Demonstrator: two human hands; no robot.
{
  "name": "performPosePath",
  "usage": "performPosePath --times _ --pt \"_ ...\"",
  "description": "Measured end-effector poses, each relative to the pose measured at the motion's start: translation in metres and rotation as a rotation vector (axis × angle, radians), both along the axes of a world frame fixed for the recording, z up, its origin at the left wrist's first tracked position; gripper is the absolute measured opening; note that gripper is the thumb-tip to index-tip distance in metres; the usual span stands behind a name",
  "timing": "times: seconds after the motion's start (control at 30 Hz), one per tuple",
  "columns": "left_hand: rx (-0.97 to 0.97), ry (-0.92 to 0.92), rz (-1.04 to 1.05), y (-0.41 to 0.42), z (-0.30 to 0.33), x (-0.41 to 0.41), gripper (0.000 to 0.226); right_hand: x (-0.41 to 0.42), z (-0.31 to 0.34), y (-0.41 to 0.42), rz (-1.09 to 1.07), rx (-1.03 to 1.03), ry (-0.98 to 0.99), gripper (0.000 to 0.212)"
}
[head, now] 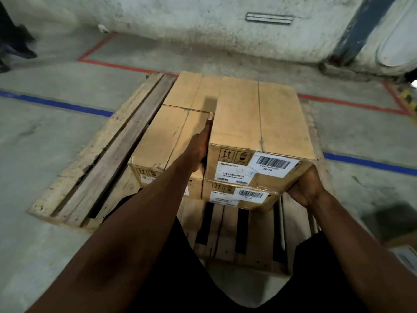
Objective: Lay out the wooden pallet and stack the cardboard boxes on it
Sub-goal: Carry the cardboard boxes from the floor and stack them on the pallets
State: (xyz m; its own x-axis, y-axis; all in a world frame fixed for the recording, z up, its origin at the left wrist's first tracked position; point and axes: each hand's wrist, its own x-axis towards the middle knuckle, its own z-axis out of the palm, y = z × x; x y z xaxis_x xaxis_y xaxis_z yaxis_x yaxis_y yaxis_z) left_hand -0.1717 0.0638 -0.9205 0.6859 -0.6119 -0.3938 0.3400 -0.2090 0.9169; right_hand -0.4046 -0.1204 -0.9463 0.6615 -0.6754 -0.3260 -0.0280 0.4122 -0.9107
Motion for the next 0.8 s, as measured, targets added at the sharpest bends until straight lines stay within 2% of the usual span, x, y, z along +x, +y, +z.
performPosePath --times 0.13,0.3,0.6,0.7,0.73,0.8 --pt "-0.03 -0.047 -0.021 0.003 -0.004 -0.003 0.093 -0.001 0.001 0.006 -0.002 0.022 0.023 0.056" --pt "-0.08 -0.098 -0.034 0.006 -0.011 -0.004 0.069 -0.001 0.002 0.013 -0.037 0.042 0.024 0.052" --pt "-0.045 -0.023 -0.006 0.009 0.002 -0.009 0.082 -0.002 0.014 0.015 -0.06 0.081 0.0 0.059" --pt "-0.013 0.002 0.105 0.012 0.012 -0.002 0.115 -0.005 0.03 0.011 -0.092 0.096 -0.054 0.079" --pt "-0.034 -0.022 0.146 0.013 0.019 0.0 0.114 -0.006 0.036 0.01 -0.126 0.07 -0.044 0.087" --pt "-0.104 -0.101 0.162 0.014 0.032 -0.002 0.098 -0.009 0.04 0.007 -0.159 0.012 -0.024 0.101"
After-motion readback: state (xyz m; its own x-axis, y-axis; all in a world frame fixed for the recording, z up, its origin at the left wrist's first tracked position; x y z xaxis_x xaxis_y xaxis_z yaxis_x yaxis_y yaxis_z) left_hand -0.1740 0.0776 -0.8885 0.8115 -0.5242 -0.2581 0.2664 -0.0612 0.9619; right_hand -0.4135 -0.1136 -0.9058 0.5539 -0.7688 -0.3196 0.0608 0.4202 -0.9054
